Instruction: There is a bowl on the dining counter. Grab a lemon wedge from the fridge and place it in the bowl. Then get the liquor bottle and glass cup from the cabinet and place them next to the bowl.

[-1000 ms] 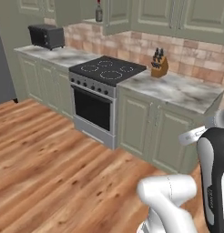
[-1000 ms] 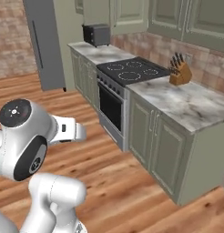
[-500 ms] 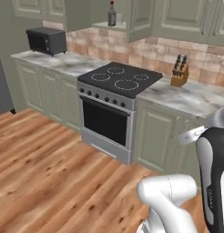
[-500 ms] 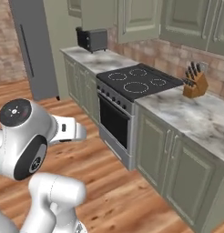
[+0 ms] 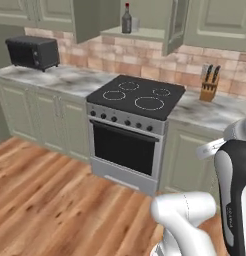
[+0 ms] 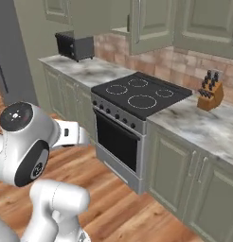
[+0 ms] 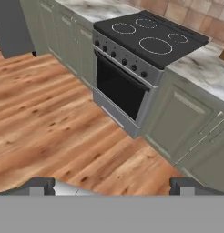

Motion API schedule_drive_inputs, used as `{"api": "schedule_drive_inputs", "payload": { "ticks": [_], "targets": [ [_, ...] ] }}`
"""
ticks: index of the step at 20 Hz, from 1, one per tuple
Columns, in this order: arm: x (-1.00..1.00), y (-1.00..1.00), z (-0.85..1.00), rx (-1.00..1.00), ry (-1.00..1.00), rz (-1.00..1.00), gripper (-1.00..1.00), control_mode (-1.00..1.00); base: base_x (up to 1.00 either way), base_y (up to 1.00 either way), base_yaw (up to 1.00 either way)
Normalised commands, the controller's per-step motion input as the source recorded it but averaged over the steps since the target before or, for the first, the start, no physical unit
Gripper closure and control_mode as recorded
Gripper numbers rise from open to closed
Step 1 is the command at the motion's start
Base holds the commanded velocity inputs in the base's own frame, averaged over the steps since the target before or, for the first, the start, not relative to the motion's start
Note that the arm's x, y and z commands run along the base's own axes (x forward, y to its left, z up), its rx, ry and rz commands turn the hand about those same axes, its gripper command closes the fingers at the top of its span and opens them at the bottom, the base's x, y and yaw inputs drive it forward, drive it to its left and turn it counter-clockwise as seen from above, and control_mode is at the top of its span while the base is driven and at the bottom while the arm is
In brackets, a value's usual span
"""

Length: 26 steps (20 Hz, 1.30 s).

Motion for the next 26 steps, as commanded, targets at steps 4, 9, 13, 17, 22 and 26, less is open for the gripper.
{"api": "schedule_drive_inputs", "payload": {
  "ticks": [4,9,13,17,22,26],
  "targets": [
    [0.00,0.00,0.00,0.00,0.00,0.00,-1.00,1.00,0.74,0.67,-0.43],
    [0.00,0.00,0.00,0.00,0.00,0.00,-1.00,1.00,0.63,0.65,-0.43],
    [0.00,0.00,0.00,0.00,0.00,0.00,-1.00,1.00,0.61,0.56,-0.38],
    [0.00,0.00,0.00,0.00,0.00,0.00,-1.00,1.00,0.59,0.46,-0.32],
    [0.00,0.00,0.00,0.00,0.00,0.00,-1.00,1.00,0.64,0.46,-0.32],
    [0.00,0.00,0.00,0.00,0.00,0.00,-1.00,1.00,0.65,0.48,-0.33]
  ]
}}
